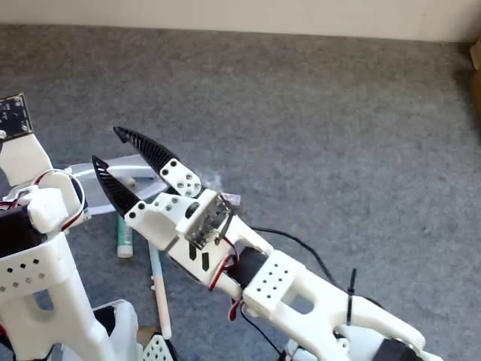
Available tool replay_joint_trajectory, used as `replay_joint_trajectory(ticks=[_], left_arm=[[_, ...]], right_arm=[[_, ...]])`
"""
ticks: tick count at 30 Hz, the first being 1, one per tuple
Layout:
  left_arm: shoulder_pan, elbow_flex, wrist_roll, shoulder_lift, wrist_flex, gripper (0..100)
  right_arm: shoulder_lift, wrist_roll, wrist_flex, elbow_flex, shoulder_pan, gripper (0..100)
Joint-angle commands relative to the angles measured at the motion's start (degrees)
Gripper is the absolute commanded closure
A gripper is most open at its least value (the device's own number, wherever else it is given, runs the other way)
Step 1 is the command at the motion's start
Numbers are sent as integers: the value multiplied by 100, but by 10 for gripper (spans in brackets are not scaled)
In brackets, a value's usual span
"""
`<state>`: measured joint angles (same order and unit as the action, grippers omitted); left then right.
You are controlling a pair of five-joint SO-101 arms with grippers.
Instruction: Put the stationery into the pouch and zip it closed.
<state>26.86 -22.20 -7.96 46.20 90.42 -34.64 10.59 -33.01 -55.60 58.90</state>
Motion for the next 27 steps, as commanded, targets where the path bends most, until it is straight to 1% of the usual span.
replay_joint_trajectory(ticks=[1,7,10,21,27], left_arm=[[66,66,-26,-13,-123,993],[66,66,-26,-13,-132,993],[66,-40,-26,-13,-193,993],[66,-66,-26,-13,-255,993],[66,-66,-26,-4,-255,993]], right_arm=[[-787,114,664,110,-48,847],[-1736,114,2299,127,198,847],[-2114,114,2949,127,295,847],[-2888,88,5499,127,347,847],[-3029,-818,6457,119,347,847]])
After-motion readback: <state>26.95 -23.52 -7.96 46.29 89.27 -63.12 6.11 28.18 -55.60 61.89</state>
